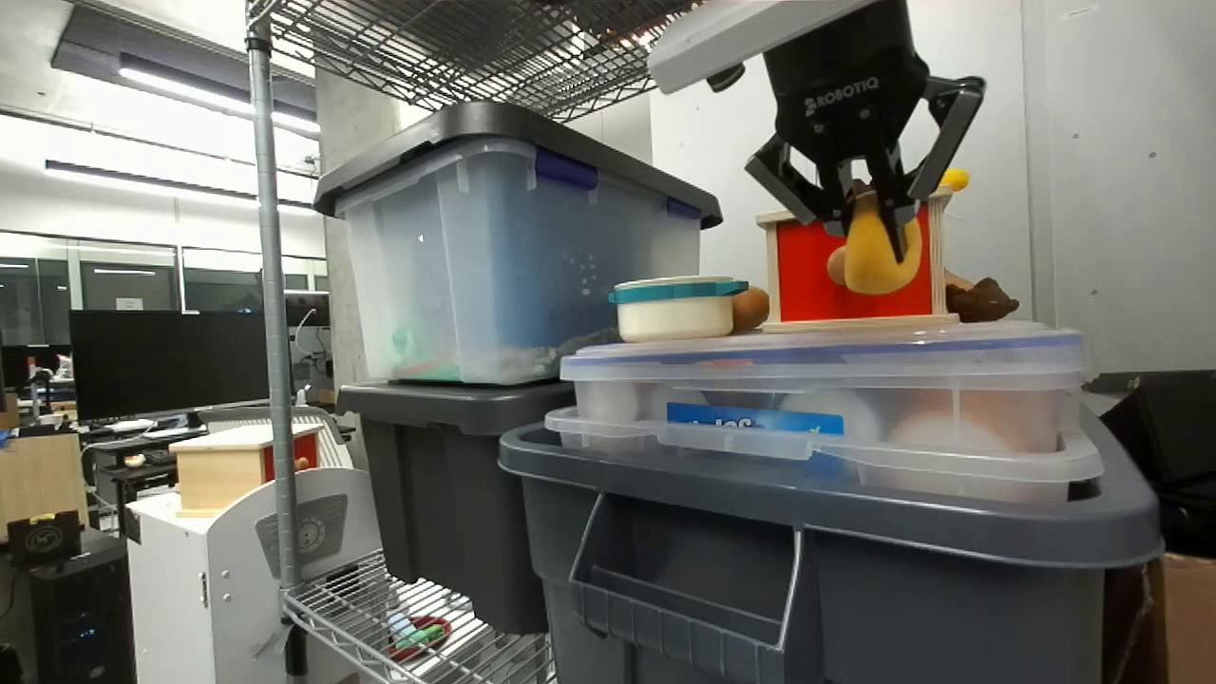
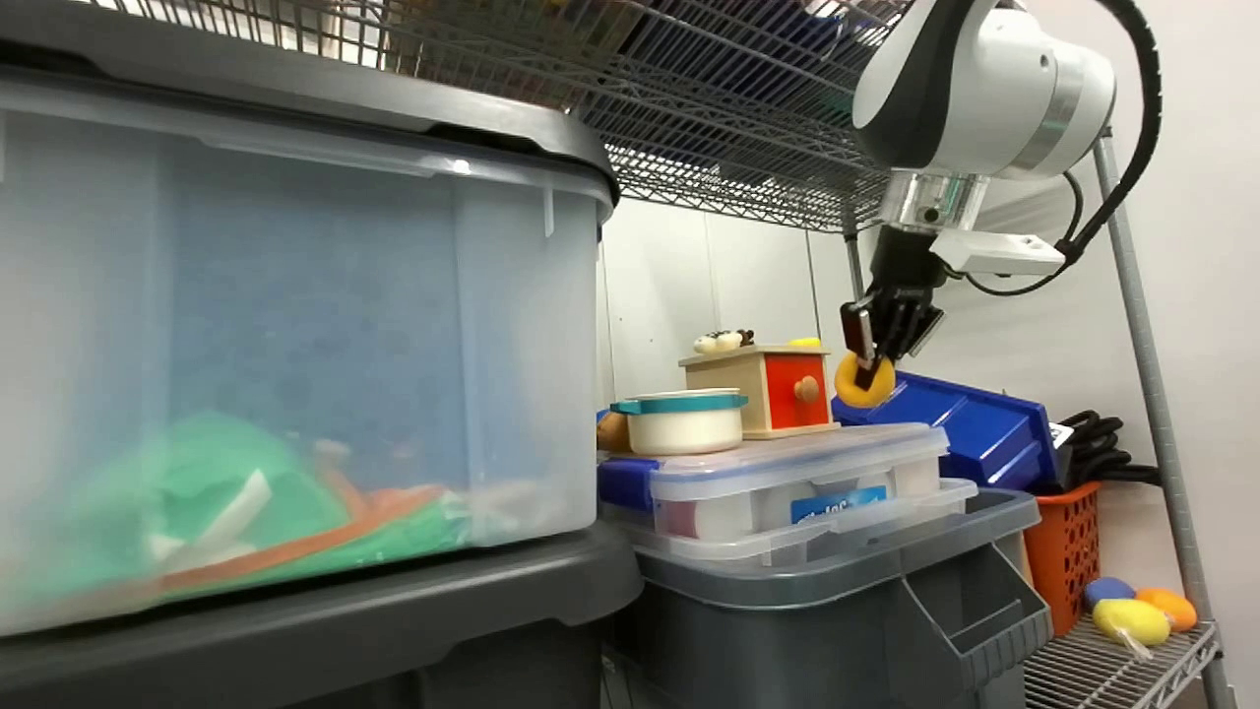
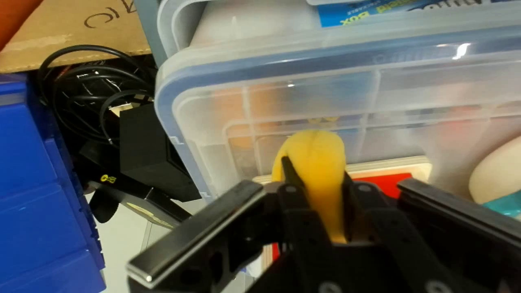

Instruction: Pick up the bread plush toy and the yellow plush toy and put them on the left

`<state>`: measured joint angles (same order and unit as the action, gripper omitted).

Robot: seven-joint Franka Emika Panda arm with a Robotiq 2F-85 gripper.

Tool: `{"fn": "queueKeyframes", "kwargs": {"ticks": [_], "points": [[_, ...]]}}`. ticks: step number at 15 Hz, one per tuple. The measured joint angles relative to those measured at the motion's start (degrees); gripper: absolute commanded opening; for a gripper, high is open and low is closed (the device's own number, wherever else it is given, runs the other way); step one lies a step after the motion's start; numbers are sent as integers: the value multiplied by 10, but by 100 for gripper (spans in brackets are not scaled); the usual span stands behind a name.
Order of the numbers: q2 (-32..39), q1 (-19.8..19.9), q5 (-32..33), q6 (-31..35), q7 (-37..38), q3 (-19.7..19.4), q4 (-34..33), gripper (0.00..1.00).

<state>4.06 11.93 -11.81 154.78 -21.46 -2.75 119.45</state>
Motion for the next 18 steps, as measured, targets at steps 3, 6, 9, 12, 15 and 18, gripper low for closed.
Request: {"fn": "queueKeyframes", "kwargs": {"ticks": [3,6,9,12,15,18], "points": [[-20,-23,7,0,8,1,20,5],[-42,-48,7,0,9,3,33,5],[-59,-73,7,-1,10,5,39,5],[-68,-94,7,-3,10,6,39,5],[-67,-106,7,-3,10,7,38,5],[-57,-111,8,-2,10,8,31,5]]}}
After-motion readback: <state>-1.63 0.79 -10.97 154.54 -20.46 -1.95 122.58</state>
